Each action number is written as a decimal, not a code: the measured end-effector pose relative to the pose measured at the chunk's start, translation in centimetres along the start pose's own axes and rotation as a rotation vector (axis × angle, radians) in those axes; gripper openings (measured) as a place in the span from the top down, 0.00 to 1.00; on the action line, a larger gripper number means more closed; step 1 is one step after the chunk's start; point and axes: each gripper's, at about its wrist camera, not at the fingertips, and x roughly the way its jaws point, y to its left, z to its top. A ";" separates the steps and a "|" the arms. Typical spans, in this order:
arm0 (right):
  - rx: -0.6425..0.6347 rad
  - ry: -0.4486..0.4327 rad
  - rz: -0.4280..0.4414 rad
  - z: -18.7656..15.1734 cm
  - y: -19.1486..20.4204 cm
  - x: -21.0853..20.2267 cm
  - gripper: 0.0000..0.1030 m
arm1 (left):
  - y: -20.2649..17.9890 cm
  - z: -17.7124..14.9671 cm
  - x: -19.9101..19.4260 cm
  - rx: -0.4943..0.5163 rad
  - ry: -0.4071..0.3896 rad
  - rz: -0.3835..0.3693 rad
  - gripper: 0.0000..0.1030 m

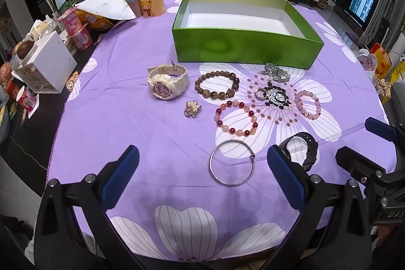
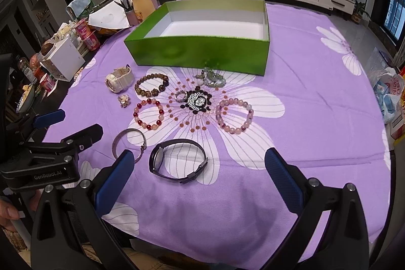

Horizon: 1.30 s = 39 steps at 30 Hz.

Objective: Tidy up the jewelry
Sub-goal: 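Grasp the silver bangle with the left tool while the right tool grasps the black watch, then carry bangle with left tool into green box while right tool carries watch, open both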

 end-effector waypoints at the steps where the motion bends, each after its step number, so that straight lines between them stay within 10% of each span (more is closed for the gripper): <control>1: 0.002 0.006 0.002 -0.1 -0.2 0.4 0.01 | 0.3 -0.1 0.4 -0.003 0.003 -0.003 0.02; 6: -0.007 0.024 0.021 -0.8 -0.4 2.0 0.02 | 1.2 -1.2 2.1 -0.014 0.005 -0.036 0.02; 16: -0.058 0.058 0.051 -1.3 0.2 4.8 0.41 | 1.0 -2.3 4.9 0.026 0.021 -0.059 0.04; 33: -0.119 0.055 0.003 -1.4 0.4 7.4 0.88 | -0.8 -2.6 6.3 0.129 -0.001 -0.104 0.89; 39: -0.105 0.019 0.016 -1.2 -0.1 7.1 0.91 | -0.9 -2.6 6.3 0.122 -0.011 -0.145 0.97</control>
